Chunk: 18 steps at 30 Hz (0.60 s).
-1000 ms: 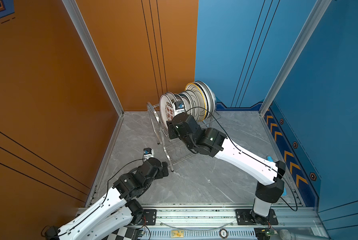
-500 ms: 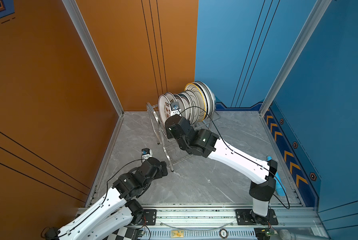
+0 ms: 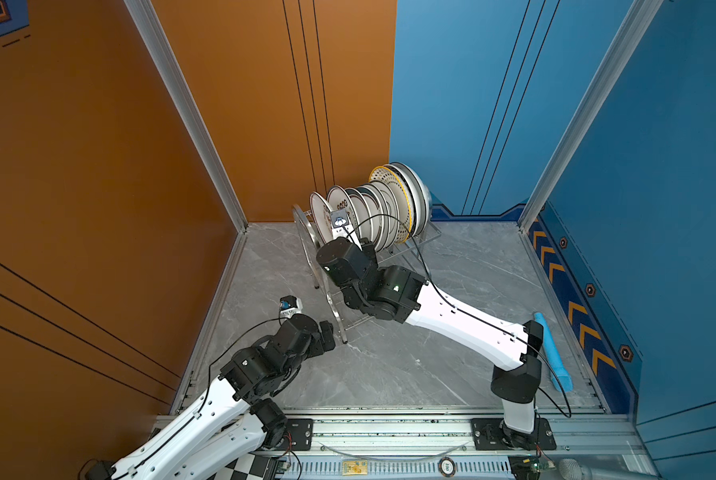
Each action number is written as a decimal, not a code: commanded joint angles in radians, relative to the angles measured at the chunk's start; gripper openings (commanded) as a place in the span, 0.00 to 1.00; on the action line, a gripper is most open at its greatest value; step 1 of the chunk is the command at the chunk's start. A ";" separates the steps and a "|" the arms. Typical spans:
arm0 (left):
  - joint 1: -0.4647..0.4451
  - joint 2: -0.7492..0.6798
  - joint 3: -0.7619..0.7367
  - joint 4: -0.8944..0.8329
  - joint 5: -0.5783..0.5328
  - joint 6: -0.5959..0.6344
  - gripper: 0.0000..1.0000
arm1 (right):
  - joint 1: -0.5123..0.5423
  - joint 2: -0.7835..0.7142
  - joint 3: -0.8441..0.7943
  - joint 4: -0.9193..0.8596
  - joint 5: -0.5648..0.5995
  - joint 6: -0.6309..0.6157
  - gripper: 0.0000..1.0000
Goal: Unload the plates from the dish rack
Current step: 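Close the right gripper on the plate rim and tilt it out of the rack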
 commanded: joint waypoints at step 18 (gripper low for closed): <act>0.063 0.091 0.102 -0.087 0.060 0.054 0.98 | 0.029 -0.028 -0.055 0.364 0.153 -0.190 0.00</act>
